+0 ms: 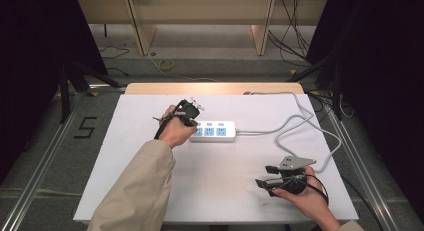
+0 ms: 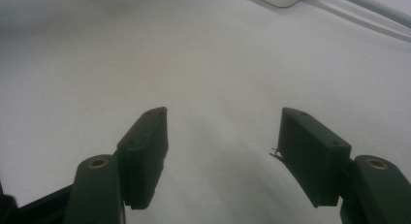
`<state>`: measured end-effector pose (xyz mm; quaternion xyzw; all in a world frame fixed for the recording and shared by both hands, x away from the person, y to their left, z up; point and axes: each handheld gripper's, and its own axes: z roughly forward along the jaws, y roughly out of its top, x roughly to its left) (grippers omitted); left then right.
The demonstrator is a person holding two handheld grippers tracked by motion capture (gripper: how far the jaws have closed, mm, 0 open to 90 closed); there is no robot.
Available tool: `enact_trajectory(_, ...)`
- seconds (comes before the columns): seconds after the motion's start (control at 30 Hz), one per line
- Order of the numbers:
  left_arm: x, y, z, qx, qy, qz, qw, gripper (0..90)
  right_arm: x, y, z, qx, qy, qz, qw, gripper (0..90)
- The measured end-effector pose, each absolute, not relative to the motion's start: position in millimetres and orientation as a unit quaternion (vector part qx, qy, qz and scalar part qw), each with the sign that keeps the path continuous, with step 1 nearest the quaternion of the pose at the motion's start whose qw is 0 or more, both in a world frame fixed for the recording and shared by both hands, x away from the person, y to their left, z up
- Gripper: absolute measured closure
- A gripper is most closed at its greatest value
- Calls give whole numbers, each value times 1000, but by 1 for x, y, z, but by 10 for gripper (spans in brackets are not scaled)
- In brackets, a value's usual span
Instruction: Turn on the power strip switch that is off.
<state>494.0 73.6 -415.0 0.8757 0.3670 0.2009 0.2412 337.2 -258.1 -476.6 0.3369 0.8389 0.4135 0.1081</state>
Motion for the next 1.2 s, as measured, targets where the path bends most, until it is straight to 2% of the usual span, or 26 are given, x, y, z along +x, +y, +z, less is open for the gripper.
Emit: enact_trajectory(1.2,514,62,-417,886,352,207,221,897,338,-259,-477,335,841,413,106,361)
